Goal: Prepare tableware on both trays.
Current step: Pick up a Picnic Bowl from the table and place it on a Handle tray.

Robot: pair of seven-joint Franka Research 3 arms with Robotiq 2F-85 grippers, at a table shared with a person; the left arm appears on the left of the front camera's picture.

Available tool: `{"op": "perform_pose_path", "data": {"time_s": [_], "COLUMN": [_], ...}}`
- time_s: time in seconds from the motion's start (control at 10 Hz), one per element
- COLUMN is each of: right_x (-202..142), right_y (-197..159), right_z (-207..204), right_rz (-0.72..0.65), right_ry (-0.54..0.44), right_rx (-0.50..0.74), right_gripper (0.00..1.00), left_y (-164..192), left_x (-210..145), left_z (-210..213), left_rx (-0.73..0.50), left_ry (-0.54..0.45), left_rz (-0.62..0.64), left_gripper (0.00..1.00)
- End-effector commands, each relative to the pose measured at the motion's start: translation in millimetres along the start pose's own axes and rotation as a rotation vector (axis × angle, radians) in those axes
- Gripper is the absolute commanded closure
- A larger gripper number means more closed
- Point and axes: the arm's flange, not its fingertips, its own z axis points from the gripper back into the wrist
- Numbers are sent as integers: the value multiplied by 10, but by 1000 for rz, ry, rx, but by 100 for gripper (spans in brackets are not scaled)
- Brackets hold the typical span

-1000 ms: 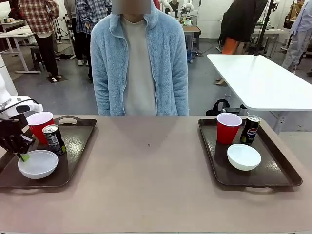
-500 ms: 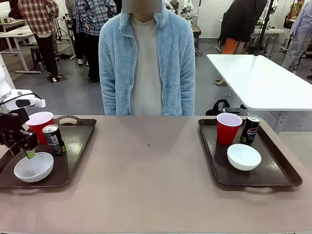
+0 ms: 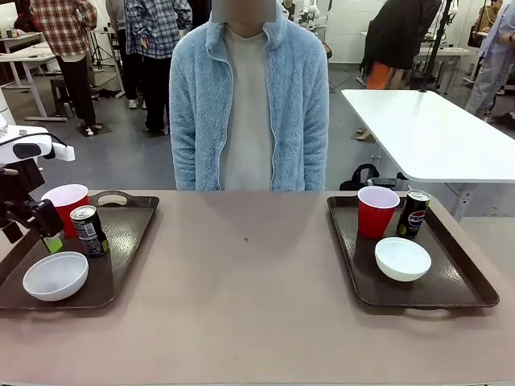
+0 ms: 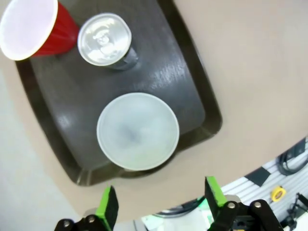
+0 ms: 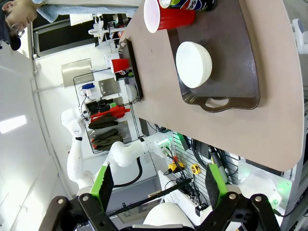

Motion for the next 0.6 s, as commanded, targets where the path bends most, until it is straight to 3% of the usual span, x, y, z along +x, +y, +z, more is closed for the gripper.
{"op": "perform_pose_path", "data": {"time_s": [0.0, 0.2, 0.3, 0.5], "right_x": [-41, -41, -41, -41], "right_y": [-10, -10, -10, -10], "right_z": [-11, -11, -11, -11], "right_rz": [5, 5, 5, 5], "right_ry": [6, 6, 6, 6], "right_rx": [1, 1, 1, 1], "right_gripper": [0, 0, 0, 0], "left_y": [-69, -97, -70, -70], "left_x": [-99, -125, -85, -85], "left_z": [140, 238, 159, 159], "left_rx": [-43, -83, -20, -20], "left_ry": [-20, -55, -26, -26], "left_rz": [-25, 26, -1, -1], "left_gripper": [0, 0, 0, 0]}}
